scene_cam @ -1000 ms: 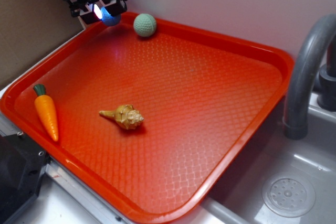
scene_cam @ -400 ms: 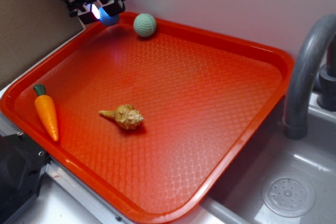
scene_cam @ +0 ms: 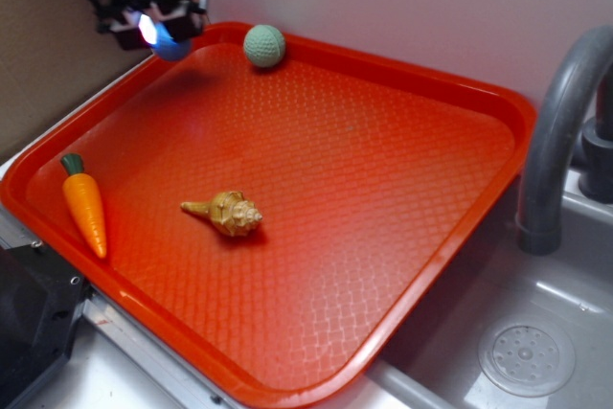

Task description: Grab the blue ball.

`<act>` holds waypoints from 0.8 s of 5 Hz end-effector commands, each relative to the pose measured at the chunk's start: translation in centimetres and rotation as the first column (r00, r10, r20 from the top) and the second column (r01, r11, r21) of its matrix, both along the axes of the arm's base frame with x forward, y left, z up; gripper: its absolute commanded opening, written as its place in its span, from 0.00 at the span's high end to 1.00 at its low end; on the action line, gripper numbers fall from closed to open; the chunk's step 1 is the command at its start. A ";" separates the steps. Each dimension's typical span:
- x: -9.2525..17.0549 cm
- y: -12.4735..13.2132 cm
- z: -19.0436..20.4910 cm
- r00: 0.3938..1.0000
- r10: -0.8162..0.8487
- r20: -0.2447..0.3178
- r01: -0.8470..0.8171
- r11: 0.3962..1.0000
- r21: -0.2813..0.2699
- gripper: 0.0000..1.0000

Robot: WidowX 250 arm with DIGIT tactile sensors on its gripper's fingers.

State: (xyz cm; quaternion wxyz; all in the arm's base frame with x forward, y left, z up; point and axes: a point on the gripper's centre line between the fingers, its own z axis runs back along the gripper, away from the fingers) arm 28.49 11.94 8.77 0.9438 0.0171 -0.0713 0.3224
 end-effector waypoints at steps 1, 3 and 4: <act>-4.4 -3.5 10.7 0.971 -0.234 0.057 0.233 0.972 0.025 1.00; -6.8 -8.5 14.0 0.887 -0.459 0.056 0.456 0.888 0.054 1.00; -6.5 -8.7 13.7 0.880 -0.474 0.042 0.471 0.880 0.055 1.00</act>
